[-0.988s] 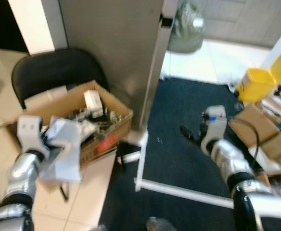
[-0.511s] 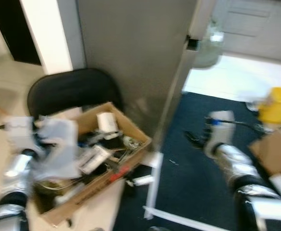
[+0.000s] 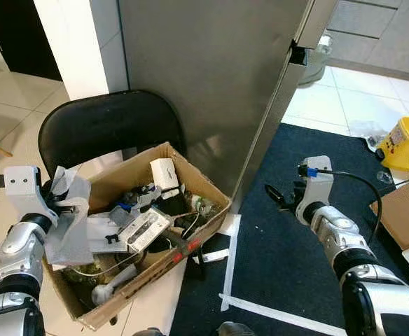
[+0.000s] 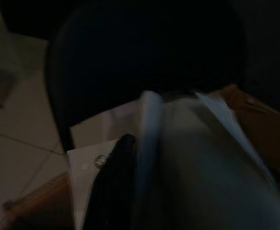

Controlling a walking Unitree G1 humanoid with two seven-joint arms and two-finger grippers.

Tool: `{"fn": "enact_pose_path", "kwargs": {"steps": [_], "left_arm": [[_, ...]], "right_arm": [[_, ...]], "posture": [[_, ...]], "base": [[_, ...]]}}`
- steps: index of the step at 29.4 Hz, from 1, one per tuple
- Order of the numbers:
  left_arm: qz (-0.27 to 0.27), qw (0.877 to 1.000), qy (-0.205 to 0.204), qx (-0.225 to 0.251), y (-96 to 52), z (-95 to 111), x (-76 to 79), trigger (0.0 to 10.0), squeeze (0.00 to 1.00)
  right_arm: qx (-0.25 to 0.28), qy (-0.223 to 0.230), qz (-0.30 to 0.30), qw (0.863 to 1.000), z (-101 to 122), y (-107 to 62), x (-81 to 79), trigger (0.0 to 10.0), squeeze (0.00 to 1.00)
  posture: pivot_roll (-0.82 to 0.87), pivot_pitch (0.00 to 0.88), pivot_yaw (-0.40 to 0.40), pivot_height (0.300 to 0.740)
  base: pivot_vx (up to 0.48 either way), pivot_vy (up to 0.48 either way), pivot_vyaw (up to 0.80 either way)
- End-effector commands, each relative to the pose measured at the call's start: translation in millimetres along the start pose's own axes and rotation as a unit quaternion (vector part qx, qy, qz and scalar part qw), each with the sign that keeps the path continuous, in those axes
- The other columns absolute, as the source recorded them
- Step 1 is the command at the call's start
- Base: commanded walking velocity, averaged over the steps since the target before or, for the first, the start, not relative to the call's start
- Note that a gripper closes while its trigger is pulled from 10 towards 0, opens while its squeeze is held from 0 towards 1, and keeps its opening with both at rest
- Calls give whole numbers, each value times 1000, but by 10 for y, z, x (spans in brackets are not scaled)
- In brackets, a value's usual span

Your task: Picking trash to rubbish bin

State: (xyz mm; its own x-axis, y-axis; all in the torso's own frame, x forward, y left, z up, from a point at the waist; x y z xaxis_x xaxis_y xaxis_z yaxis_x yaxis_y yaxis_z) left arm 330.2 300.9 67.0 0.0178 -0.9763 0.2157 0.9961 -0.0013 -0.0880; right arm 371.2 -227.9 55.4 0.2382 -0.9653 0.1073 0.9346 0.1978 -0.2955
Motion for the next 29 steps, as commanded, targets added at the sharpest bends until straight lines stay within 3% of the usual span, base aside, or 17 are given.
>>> {"fn": "enact_pose_path", "kwargs": {"steps": [1,2,3,4,5,14,16,17,19,20,21,22,23,25,29], "left_arm": [[-22,1000,-8,-18,12,-100,106,10000,1000],[-22,1000,-8,-18,12,-100,106,10000,1000],[-26,999,-4,-34,5,-154,122,10000,667],[-29,999,-4,-39,2,-175,128,10000,667],[-29,998,0,-51,-7,-217,131,10000,0],[-23,997,17,-73,-28,-270,92,10000,0],[-16,993,54,-99,-27,-280,42,10000,0],[-16,993,54,-99,-27,-280,42,10000,0],[-1,985,87,-152,-53,-380,-32,10000,0],[9,972,90,-216,-122,-531,-101,10000,0],[9,972,90,-216,-122,-531,-101,10000,0],[59,958,29,-279,-242,-662,-263,10000,0],[59,958,29,-279,-242,-662,-263,10000,0],[72,953,-63,-286,-272,-672,-283,10000,0],[89,951,-95,-281,-308,-622,-372,10000,0]], "right_arm": [[-10,-2,-2,1000,-47,-21,24,10000,0],[-10,-2,-2,1000,-47,-21,24,10000,0],[-12,-3,-3,1000,-51,-22,26,10000,0],[-12,-3,-3,1000,-52,-22,26,10000,0],[-12,-3,-3,1000,-53,-22,26,10000,0],[-15,-4,-4,1000,-68,-30,35,10000,0],[-18,-5,-5,1000,-76,-32,39,10000,0],[-18,-5,-5,1000,-76,-32,39,10000,0],[-20,-7,-6,1000,-85,-35,43,10000,0],[-21,-9,-5,1000,-84,-34,41,10000,0],[-21,-9,-5,1000,-84,-34,41,10000,0],[-21,-10,-6,1000,-82,-33,43,10000,0],[-21,-10,-6,1000,-82,-33,43,10000,0],[-23,-10,-6,1000,-89,-39,53,10000,0],[-25,-10,-7,1000,-94,-42,60,10000,0]], "posture": [[-88,0,-27,740],[-88,0,-27,740],[-88,0,-27,740],[-88,0,-27,740],[-88,0,-27,740],[-86,0,-26,740],[-85,0,-25,740],[-85,0,-25,740],[-85,0,-25,740],[-85,0,-23,740],[-85,0,-23,740],[-85,0,-23,740],[-85,0,-23,740],[-85,0,-23,740],[-83,0,-21,740]], "base": [[0,0,0],[0,0,0],[0,0,0],[0,0,0],[0,0,0],[0,0,0],[0,0,0],[0,0,0],[0,0,0],[0,0,0],[0,0,0],[0,0,0],[0,0,0],[0,0,0],[0,0,0]]}}
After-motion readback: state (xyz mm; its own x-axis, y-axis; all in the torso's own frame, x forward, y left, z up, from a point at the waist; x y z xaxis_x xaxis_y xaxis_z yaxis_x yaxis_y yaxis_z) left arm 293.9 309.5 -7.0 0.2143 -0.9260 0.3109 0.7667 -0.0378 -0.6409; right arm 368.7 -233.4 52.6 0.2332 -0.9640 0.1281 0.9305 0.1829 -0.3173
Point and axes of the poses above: a point about 5 cm out from each wrist's last joint towards the gripper, its own y axis pointing out of the wrist towards the gripper, its own z axis along the axis of the wrist's last joint, x = y × z, the point moved 4 cm from there along y, pointing out of the wrist towards the gripper, and after that the axes turned 10 degrees about -y, right-handed, at the moved point
